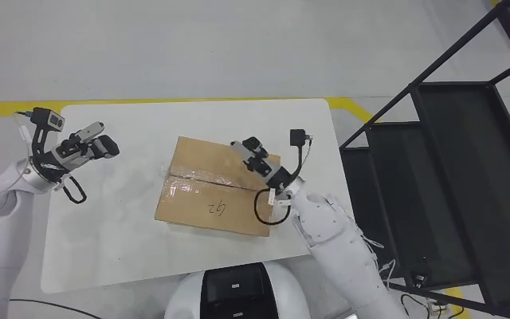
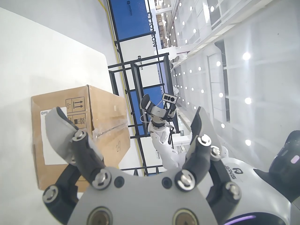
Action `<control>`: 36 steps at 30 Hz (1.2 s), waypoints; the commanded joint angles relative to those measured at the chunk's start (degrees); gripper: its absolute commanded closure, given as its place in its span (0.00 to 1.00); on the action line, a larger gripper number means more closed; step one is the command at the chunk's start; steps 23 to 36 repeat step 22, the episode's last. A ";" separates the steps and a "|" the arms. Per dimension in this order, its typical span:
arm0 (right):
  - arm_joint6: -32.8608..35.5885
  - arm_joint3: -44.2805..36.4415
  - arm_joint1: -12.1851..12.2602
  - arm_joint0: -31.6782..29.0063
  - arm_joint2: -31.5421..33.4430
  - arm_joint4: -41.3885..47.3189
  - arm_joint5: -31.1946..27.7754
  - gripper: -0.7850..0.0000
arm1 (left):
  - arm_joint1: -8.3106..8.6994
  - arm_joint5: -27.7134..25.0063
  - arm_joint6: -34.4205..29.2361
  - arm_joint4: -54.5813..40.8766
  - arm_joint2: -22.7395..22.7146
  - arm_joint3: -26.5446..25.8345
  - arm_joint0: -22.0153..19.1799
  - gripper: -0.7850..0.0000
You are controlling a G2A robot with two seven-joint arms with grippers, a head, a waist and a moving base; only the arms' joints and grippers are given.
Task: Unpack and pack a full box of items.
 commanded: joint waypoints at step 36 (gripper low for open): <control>0.00 -3.99 1.52 -7.37 11.15 5.78 -2.64 0.00 | -0.64 6.58 11.32 -0.43 0.16 -0.36 0.63 0.00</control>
